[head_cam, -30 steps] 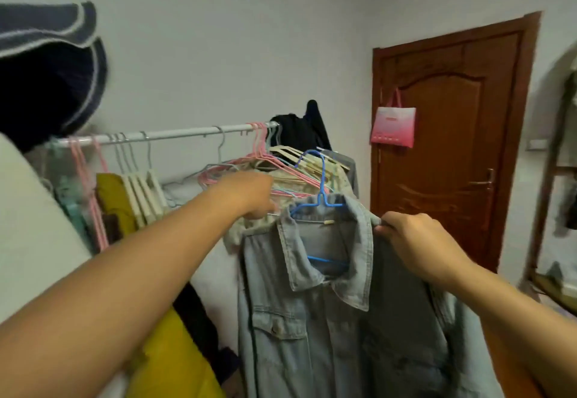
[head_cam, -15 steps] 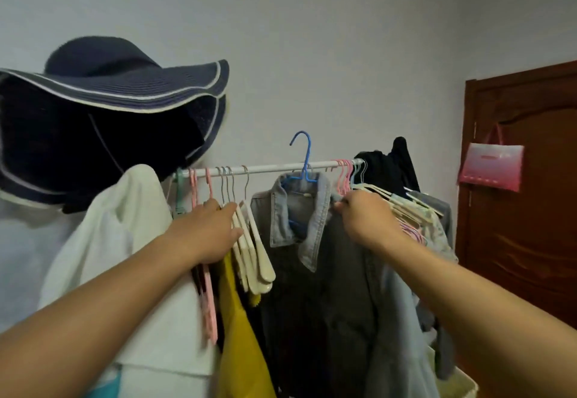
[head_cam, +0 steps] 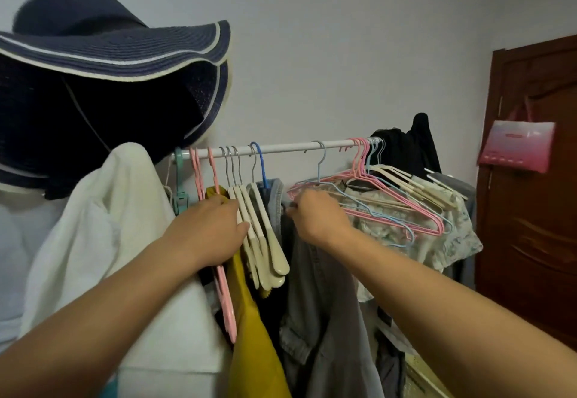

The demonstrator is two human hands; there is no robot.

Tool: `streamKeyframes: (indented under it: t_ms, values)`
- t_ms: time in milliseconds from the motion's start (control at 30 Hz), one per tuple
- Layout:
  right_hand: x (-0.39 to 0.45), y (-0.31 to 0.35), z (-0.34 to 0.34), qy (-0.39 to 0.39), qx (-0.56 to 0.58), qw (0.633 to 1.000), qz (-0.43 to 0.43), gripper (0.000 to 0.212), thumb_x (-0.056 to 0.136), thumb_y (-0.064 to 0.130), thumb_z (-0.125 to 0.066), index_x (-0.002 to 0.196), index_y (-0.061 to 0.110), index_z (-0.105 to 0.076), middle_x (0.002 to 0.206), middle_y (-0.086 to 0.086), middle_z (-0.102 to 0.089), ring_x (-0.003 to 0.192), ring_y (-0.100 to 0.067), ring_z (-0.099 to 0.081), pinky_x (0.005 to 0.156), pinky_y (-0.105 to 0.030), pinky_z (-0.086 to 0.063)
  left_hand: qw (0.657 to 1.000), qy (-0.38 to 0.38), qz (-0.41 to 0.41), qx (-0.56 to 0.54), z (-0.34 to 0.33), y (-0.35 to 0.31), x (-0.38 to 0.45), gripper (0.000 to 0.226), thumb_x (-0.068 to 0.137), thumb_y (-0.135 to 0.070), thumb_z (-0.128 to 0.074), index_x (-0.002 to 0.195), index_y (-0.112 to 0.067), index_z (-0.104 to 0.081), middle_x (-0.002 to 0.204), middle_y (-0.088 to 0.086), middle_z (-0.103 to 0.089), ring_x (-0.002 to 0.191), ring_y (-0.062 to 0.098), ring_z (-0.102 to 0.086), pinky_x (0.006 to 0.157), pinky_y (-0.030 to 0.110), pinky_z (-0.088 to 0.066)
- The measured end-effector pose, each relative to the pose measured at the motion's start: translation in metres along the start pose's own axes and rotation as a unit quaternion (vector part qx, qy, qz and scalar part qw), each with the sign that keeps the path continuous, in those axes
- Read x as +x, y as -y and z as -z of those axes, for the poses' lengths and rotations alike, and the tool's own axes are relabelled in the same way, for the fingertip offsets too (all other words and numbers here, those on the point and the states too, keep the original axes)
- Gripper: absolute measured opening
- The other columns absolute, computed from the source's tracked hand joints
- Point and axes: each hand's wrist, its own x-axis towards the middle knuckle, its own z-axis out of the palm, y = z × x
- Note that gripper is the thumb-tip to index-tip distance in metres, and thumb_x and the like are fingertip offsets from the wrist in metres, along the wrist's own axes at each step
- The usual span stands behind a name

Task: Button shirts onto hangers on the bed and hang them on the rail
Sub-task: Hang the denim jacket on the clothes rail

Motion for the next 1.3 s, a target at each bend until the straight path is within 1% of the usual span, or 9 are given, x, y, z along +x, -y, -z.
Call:
streamKeyframes:
  t_ms: [200, 333, 467, 600, 700, 800, 967, 1100, 1300]
  values:
    - [-0.02, -0.011, 0.004, 0.089, 0.059, 0.994, 0.036, 0.051, 0.108, 0.038, -0.037, 0.072, 0.006, -0.055, 0.078, -0.018, -0.064, 0.072, -0.03, -0.058, 0.067, -0.036, -0.044, 1.0, 0.009, 0.015, 0.013, 0.011, -0.017, 0.002, 0.044, 0.1, -0.049, -0.042, 0.136, -0.023, -0.047, 0.131, 0.006, -0.055, 0.116, 0.027, -0.057, 0.088, 0.042, -0.051]
    - [-0.022, -0.075, 0.015, 0.017, -0.001, 1.0, -0.006, 0.037, 0.105, 0.033, -0.044, 0.078, 0.011, -0.059, 0.082, -0.01, -0.062, 0.08, -0.031, -0.06, 0.066, -0.036, -0.042, 0.998, -0.005, 0.02, 0.052, 0.01, -0.03, 0.008, 0.049, 0.101, -0.045, -0.039, 0.146, -0.028, -0.04, 0.148, 0.006, -0.043, 0.137, 0.032, -0.04, 0.11, 0.052, -0.036]
    - [-0.032, -0.15, 0.016, -0.078, -0.079, 0.99, -0.089, 0.034, 0.099, 0.034, -0.054, 0.125, 0.015, -0.064, 0.126, -0.011, -0.058, 0.119, -0.033, -0.052, 0.096, -0.043, -0.046, 0.999, -0.025, -0.009, 0.029, 0.005, -0.038, 0.016, 0.048, 0.102, -0.045, -0.038, 0.146, -0.029, -0.042, 0.147, 0.004, -0.045, 0.136, 0.03, -0.041, 0.112, 0.048, -0.034]
    - [-0.032, -0.182, 0.011, 0.068, 0.058, 0.98, -0.178, 0.07, 0.095, 0.053, -0.061, 0.15, 0.015, -0.042, 0.149, -0.011, -0.049, 0.133, -0.03, -0.049, 0.107, -0.041, -0.043, 1.0, 0.013, -0.018, -0.002, 0.005, -0.046, 0.018, 0.048, 0.102, -0.046, -0.041, 0.147, -0.03, -0.041, 0.144, 0.004, -0.047, 0.134, 0.028, -0.043, 0.107, 0.045, -0.038]
    - [-0.025, -0.175, 0.003, 0.09, 0.202, 0.955, -0.2, 0.056, 0.095, 0.046, -0.065, 0.138, 0.012, -0.054, 0.122, -0.01, -0.065, 0.099, -0.02, -0.064, 0.081, -0.032, -0.05, 1.0, 0.022, -0.018, 0.002, 0.004, -0.046, 0.019, 0.051, 0.102, -0.048, -0.042, 0.15, -0.032, -0.037, 0.145, 0.004, -0.048, 0.134, 0.027, -0.043, 0.107, 0.043, -0.038]
    - [-0.014, -0.163, 0.001, 0.052, 0.202, 0.966, -0.154, 0.035, 0.1, 0.04, -0.06, 0.107, 0.007, -0.07, 0.069, 0.0, -0.059, 0.051, -0.007, -0.049, 0.049, -0.022, -0.04, 0.999, 0.03, -0.021, 0.009, 0.004, -0.042, 0.017, 0.055, 0.102, -0.049, -0.043, 0.154, -0.034, -0.031, 0.147, 0.004, -0.048, 0.136, 0.027, -0.043, 0.11, 0.043, -0.038]
    - [-0.006, -0.145, 0.014, -0.038, 0.086, 0.993, -0.074, 0.031, 0.105, 0.035, -0.051, 0.099, 0.015, -0.075, 0.087, -0.004, -0.074, 0.077, -0.023, -0.067, 0.071, -0.035, -0.055, 0.998, 0.049, -0.021, 0.021, 0.011, -0.042, 0.019, 0.054, 0.102, -0.051, -0.042, 0.153, -0.035, -0.032, 0.148, 0.002, -0.046, 0.135, 0.026, -0.046, 0.113, 0.046, -0.033]
    - [-0.019, -0.144, 0.046, -0.131, 0.037, 0.988, -0.076, 0.03, 0.105, 0.032, -0.05, 0.096, 0.015, -0.072, 0.073, -0.004, -0.067, 0.067, -0.024, -0.06, 0.063, -0.035, -0.048, 0.997, 0.046, -0.018, 0.051, 0.017, -0.055, 0.024, 0.045, 0.102, -0.048, -0.036, 0.146, -0.034, -0.04, 0.144, 0.003, -0.046, 0.13, 0.027, -0.05, 0.117, 0.052, -0.024]
    - [-0.081, -0.178, 0.107, -0.128, 0.012, 0.986, -0.108, 0.028, 0.104, 0.032, -0.055, 0.095, 0.014, -0.075, 0.081, -0.002, -0.071, 0.078, -0.02, -0.065, 0.071, -0.038, -0.053, 0.989, -0.022, -0.141, 0.028, 0.048, -0.147, 0.056, 0.027, 0.097, -0.031, -0.046, 0.12, -0.028, -0.059, 0.117, 0.003, -0.061, 0.1, 0.03, -0.062, 0.078, 0.039, -0.047]
